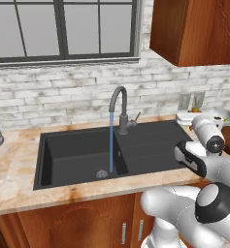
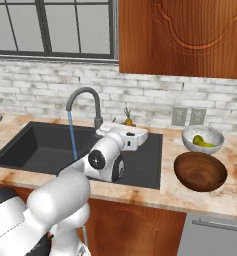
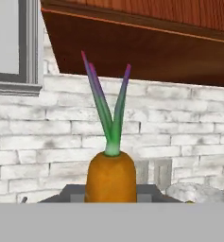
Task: Pick the pears from the sink and place them in one bowl. Place the carrot in the other bowl. Then turn off the sink faucet.
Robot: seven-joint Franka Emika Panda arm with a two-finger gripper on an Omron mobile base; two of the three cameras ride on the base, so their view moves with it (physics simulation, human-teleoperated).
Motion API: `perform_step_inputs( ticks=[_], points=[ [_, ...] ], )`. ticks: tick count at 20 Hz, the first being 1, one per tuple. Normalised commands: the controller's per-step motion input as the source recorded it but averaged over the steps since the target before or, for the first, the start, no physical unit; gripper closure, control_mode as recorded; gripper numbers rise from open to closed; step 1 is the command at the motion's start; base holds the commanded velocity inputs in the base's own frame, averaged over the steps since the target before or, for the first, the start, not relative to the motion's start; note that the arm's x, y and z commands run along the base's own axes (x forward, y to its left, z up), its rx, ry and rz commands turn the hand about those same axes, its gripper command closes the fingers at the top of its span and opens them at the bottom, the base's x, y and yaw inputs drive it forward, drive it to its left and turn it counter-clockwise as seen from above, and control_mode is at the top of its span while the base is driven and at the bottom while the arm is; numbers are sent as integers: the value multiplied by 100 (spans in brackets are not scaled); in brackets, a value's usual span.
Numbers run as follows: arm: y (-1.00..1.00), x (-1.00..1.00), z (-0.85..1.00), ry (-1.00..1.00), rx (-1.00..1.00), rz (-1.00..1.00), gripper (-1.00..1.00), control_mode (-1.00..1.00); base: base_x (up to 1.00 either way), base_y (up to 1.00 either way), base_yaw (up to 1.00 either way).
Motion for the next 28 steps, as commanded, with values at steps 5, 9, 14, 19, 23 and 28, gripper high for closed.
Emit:
perform_step_inputs(
  ticks=[5, 9, 14, 19, 23, 28],
  points=[
    [-44, -36, 43, -1, 13, -5, 100, -100, 0, 0, 0],
    [-74, -69, 77, 30, 23, -7, 100, -100, 0, 0, 0],
    [-100, -100, 100, 22, 18, -10, 100, -100, 0, 0, 0],
    [-99, -100, 72, 17, 12, -7, 100, -100, 0, 0, 0],
    [-10, -16, -1, 0, 3, 0, 100, -100, 0, 0, 0],
    [4, 1, -26, 2, -1, 0, 100, -100, 0, 0, 0]
  ],
)
